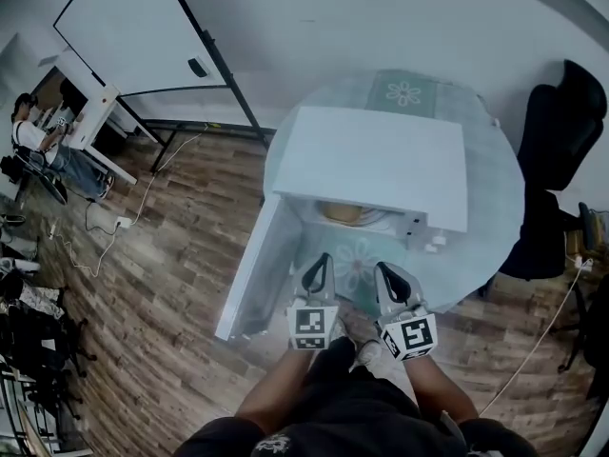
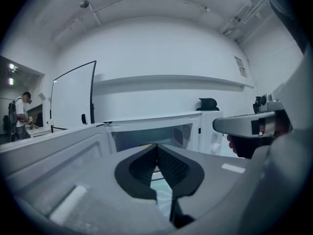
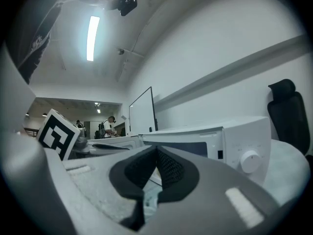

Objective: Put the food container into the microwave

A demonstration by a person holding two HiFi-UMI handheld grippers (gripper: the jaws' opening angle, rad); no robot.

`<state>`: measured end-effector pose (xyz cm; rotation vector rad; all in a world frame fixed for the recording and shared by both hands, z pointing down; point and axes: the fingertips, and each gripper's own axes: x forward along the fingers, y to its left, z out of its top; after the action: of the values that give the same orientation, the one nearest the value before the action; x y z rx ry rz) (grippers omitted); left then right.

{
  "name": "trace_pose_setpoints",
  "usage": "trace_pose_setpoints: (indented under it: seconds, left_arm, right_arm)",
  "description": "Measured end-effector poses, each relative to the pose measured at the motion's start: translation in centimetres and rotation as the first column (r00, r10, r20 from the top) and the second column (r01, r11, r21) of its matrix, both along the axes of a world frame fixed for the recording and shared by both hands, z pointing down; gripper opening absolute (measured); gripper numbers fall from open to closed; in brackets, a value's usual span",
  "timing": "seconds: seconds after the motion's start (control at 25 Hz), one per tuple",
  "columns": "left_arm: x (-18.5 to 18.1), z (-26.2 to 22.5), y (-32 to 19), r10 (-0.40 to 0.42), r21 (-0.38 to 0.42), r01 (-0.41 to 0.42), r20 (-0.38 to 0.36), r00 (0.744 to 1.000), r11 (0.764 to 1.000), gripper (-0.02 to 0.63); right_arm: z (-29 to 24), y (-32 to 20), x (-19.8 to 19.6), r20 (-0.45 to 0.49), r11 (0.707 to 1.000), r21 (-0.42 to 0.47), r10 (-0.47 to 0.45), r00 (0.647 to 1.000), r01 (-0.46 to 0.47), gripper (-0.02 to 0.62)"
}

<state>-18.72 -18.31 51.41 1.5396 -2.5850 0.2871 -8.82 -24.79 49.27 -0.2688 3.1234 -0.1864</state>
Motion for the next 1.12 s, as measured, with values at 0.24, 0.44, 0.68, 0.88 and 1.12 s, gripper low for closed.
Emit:
trace_pose_setpoints:
  seconds: [0.24,0.44,0.68,0.88,1.12]
  left_arm:
    - [2.8,-2.6,1.1,0.083,0.027,-0.083,-0.023,0.996,0.996,0.005]
    - [3.7,-3.6,1.0,0.125,0.043,-0.124,-0.015,0.992,0.991,0.005]
    - [5.5,-5.1,0.6,0.155,0.058,-0.156,0.021,0.988,0.986,0.006]
    - [6.5,-5.0,0.8,0.148,0.05,-0.149,0.026,0.989,0.988,0.006]
    - [6.5,-4.7,1.7,0.13,0.054,-0.13,0.013,0.991,0.99,0.006]
  right_arm:
    - [-3.2,1.5,0.2,0.025,0.999,0.028,-0.029,0.999,0.029,0.001]
    - [-5.8,1.6,0.3,0.067,0.998,0.058,-0.035,0.997,0.031,0.0]
    - [-5.9,1.7,1.4,0.041,0.998,0.067,-0.019,0.999,0.016,0.0]
    - [-5.5,2.2,1.9,0.026,0.998,0.06,-0.037,0.999,0.035,0.0]
    - [-5.8,3.0,1.9,0.019,0.996,0.077,-0.056,0.998,0.054,0.0]
